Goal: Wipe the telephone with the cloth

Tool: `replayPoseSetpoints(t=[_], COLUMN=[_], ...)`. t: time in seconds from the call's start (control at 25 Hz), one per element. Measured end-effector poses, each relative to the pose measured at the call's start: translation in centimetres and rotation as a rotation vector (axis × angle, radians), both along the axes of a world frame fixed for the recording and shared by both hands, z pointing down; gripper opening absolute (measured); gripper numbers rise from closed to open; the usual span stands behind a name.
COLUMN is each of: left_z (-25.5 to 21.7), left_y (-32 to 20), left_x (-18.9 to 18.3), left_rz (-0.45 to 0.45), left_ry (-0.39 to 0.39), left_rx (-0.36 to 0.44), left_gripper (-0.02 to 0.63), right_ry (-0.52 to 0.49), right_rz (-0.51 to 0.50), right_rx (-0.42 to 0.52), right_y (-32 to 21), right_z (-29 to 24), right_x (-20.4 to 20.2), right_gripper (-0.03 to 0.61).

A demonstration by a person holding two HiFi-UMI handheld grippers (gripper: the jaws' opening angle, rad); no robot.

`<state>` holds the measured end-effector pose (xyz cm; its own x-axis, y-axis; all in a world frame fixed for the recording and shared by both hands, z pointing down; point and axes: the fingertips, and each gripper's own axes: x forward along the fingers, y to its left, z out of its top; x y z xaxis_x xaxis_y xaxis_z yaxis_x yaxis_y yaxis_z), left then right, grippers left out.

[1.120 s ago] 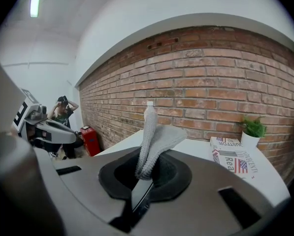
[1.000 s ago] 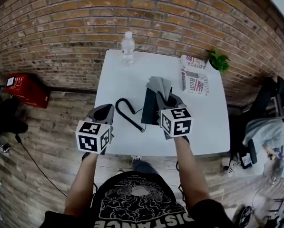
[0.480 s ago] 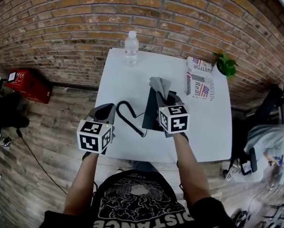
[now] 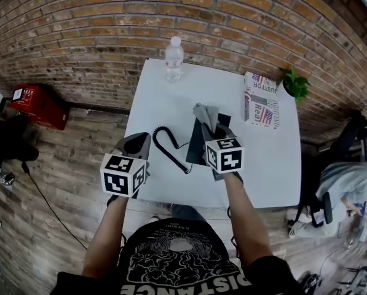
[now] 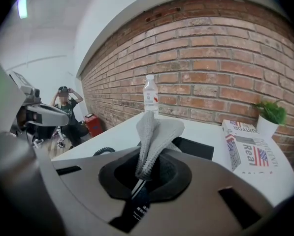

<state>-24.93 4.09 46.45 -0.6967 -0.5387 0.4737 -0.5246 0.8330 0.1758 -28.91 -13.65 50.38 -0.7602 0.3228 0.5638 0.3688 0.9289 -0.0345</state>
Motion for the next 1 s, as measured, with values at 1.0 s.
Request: replayPoseSetpoints(t=[1.0], left_z=[0.8], left_y=[1.1], left_x=[4.9], left_rz=[0.042], left_ry=[0.015], left_rx=[-0.006], left_gripper=[0.006], right_ry=[0.094], right_rz=[-0.033], right_rx=[-0.009], right_y=[2.5], right_z=[3.3], right_x=[6.7], right_gripper=[0.012])
